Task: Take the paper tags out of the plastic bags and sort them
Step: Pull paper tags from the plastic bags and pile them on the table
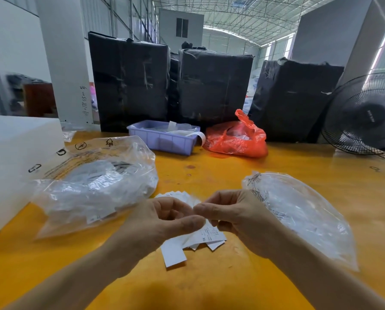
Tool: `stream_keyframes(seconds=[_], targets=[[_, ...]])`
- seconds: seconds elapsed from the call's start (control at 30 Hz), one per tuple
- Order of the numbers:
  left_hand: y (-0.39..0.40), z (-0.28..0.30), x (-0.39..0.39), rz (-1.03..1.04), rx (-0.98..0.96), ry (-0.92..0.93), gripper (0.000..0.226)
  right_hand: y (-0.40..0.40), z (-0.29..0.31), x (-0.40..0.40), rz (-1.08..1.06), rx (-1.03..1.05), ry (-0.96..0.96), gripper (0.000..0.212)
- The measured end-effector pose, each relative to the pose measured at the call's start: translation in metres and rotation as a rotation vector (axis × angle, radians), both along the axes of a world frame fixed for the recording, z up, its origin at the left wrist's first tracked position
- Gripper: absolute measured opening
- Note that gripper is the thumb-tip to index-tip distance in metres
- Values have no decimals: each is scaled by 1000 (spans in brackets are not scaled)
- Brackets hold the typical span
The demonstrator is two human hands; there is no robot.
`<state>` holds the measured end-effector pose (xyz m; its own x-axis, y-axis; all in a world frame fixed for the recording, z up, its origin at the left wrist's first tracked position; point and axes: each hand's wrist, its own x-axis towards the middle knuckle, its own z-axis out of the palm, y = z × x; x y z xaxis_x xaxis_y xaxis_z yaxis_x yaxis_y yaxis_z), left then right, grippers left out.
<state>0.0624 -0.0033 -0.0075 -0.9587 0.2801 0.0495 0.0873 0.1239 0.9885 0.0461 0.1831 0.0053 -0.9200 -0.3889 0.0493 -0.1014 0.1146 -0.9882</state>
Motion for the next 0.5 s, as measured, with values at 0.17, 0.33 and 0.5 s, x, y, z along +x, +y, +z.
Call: stream_keyframes(seconds=[0.17, 0.33, 0.5], targets=[[-4, 3, -3, 68, 91, 68, 33, -10, 4, 0, 81, 1, -54, 21], [-26, 2, -13, 265, 190, 27, 41, -10, 2, -20, -201, 329, 233, 17], [-43, 1, -13, 302, 250, -31, 43, -22, -21, -23, 101, 841, 517, 29]])
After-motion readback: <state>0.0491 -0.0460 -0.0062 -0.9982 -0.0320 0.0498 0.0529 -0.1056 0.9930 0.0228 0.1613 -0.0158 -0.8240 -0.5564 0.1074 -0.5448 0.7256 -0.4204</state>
